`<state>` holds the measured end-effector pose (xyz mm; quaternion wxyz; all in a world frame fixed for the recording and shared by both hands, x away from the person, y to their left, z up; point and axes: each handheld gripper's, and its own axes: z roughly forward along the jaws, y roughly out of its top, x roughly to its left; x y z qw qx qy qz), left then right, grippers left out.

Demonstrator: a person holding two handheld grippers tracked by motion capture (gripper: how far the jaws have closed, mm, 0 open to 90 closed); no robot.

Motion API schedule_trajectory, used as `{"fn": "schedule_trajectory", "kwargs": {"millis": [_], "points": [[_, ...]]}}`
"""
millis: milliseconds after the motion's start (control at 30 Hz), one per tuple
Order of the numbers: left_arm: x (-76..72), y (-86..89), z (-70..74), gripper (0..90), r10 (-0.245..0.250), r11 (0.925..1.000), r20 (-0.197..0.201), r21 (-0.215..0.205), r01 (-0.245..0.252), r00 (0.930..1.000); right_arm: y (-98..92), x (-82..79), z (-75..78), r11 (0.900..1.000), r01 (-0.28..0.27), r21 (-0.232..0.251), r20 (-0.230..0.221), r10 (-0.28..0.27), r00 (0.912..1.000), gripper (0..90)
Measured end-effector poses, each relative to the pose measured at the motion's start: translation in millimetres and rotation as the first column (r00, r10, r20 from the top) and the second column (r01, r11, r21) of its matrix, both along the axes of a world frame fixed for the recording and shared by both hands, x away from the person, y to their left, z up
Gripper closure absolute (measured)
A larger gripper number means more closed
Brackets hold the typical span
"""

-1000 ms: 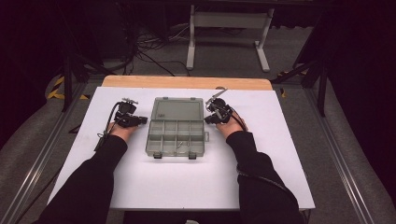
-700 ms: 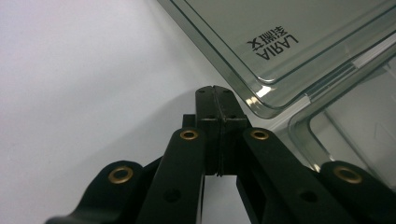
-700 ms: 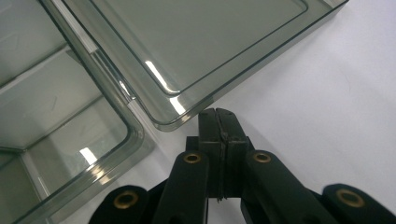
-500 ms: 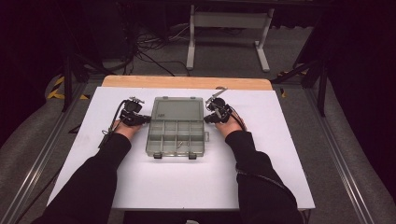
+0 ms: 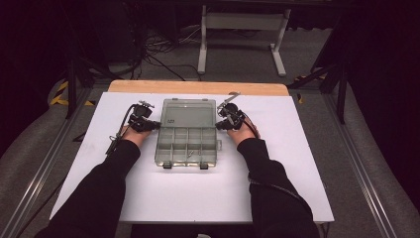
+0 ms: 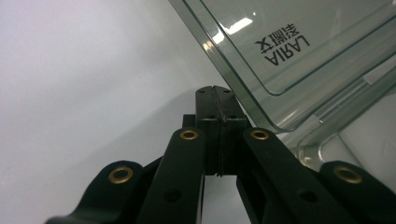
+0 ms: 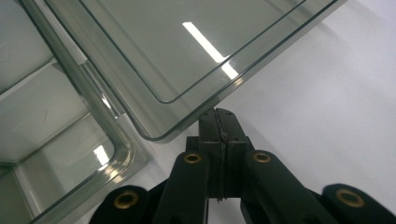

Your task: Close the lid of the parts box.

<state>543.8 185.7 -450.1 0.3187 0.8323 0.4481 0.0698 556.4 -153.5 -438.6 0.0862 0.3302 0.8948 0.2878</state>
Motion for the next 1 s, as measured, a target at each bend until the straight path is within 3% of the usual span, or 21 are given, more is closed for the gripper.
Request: {"fn": "schedule_trajectory", "kwargs": {"millis": [67, 200, 400, 700, 1000], "points": [[0.3, -1.7, 0.0, 89.7, 0.001, 1.0000, 0.008, 0.007, -0.001, 1.0000, 0.3, 0.3, 0.1, 1.000, 0.001, -0.001, 0.001, -0.001, 1.0000, 90.0], [2.4, 0.5, -1.2, 89.7, 0.006, 0.9998, 0.001, -0.020, -0.006, 1.0000, 1.9, 2.2, 0.3, 1.000, 0.005, -0.006, 0.005, -0.005, 1.0000, 90.0], [2.7, -3.3, -1.6, 89.7, 0.002, 0.9999, 0.040, 0.010, -0.003, 0.9992, 3.7, 6.4, 0.3, 1.000, 0.028, 0.003, -0.001, -0.028, 0.9996, 90.0], [7.3, 0.2, -3.4, 89.7, 0.024, 0.9990, 0.030, -0.037, -0.023, 0.9993, 8.0, 12.5, 0.6, 0.999, 0.041, 0.003, 0.015, -0.041, 0.9990, 90.0], [6.9, 1.6, 1.2, 89.6, 0.050, 0.9977, 0.085, -0.051, -0.046, 0.9951, 6.4, 13.5, 6.9, 0.998, 0.045, 0.041, 0.034, -0.046, 0.9984, 90.0]]}}
